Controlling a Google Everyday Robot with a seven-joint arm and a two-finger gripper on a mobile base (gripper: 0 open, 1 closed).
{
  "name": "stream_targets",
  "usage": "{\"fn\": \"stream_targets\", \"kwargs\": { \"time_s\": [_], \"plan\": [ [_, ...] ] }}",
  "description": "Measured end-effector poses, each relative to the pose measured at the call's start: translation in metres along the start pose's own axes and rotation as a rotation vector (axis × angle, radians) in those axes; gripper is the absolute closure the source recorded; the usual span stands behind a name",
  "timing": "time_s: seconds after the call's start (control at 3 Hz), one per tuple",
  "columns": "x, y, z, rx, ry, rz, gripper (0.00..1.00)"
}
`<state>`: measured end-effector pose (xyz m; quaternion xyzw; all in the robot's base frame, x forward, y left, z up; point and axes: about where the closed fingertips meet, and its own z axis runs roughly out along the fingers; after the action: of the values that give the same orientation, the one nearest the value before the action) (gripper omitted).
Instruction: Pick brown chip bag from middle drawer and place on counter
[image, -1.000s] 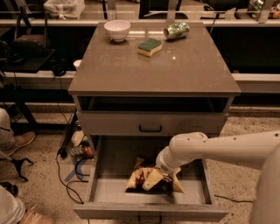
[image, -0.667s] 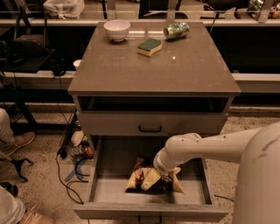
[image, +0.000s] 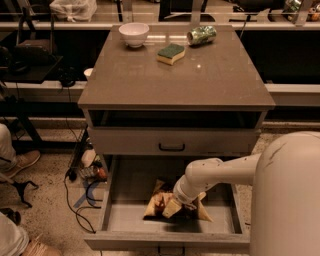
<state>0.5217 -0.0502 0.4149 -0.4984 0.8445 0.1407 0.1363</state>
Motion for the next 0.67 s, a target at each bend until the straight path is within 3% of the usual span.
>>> {"fn": "stream_targets", "kwargs": {
  "time_s": [0.33,0.67],
  "plan": [
    [0.003,0.002,0.007,-0.012,-0.007,-0.02,0.49],
    [-0.003,0.002,-0.009,-0.021,-0.072,-0.04,0.72]
  ]
}}
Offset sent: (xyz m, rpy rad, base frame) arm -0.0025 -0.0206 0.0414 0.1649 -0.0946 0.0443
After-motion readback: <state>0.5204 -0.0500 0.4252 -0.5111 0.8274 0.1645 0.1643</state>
